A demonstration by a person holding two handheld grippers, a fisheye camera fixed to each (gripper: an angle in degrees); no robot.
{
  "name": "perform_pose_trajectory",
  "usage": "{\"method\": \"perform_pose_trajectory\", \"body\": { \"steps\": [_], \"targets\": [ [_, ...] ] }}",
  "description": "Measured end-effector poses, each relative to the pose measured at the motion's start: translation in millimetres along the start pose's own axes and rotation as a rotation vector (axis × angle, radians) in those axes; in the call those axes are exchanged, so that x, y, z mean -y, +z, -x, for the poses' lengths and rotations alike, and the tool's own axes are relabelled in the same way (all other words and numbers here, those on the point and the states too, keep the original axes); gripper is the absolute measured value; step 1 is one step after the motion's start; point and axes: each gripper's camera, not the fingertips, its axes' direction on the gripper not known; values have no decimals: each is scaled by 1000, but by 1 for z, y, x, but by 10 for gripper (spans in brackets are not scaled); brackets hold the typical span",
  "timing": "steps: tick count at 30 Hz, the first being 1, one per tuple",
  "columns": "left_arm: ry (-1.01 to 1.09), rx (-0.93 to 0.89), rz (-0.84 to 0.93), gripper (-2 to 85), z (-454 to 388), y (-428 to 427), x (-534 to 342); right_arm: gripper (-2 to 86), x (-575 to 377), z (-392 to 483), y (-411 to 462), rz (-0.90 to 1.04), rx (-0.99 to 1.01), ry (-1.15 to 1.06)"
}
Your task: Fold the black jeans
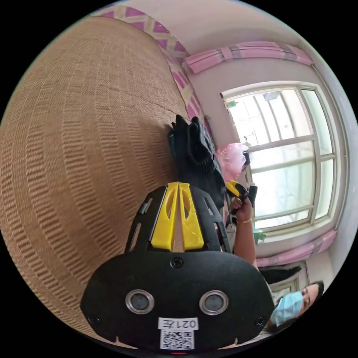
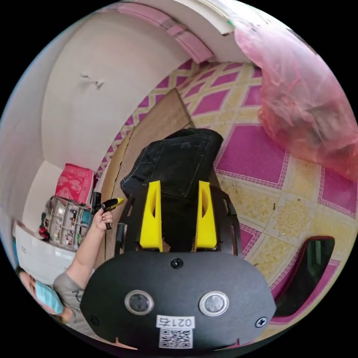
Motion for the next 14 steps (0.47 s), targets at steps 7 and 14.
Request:
{"method": "perform_pose_trajectory", "body": {
  "steps": [7, 14],
  "targets": [
    [184, -48, 8, -9, -29, -105, -186, 11, -74, 183, -10, 39, 139, -435],
    [498, 516, -275, -9, -127, -211, -429, -8, -233, 413, -5, -141, -45, -923]
  ]
}}
